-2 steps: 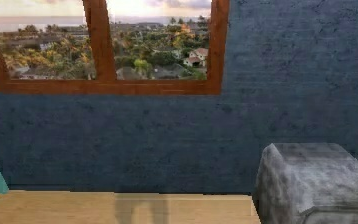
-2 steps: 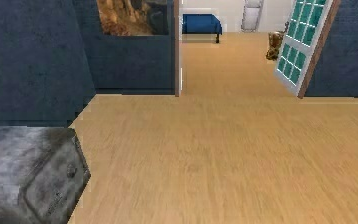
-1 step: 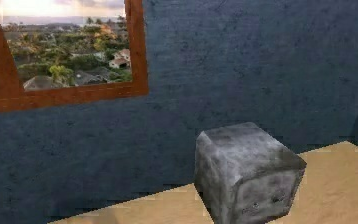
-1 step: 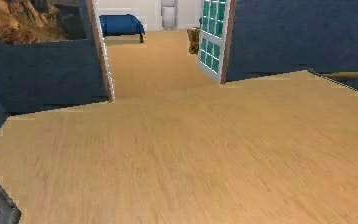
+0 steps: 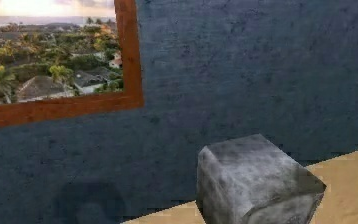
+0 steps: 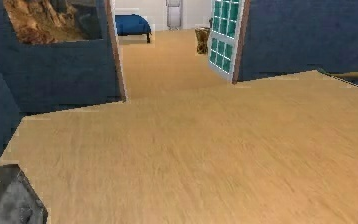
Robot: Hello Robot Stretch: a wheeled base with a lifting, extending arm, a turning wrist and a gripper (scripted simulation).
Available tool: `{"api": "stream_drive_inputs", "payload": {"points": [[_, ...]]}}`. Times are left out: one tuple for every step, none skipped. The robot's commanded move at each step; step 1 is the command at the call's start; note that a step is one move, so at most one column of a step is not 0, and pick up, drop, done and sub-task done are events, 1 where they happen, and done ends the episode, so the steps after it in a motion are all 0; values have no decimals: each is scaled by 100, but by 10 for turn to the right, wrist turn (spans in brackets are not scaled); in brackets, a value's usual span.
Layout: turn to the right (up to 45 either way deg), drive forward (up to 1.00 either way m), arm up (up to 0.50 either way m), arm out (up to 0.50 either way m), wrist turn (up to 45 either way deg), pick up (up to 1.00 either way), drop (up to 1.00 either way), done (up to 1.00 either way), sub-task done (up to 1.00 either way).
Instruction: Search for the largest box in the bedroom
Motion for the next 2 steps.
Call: {"api": "stream_drive_inputs", "payload": {"points": [[240, 0, 0, 0, 0, 0, 0, 0, 0], [0, 0, 0, 0, 0, 0, 0, 100, 0]]}}
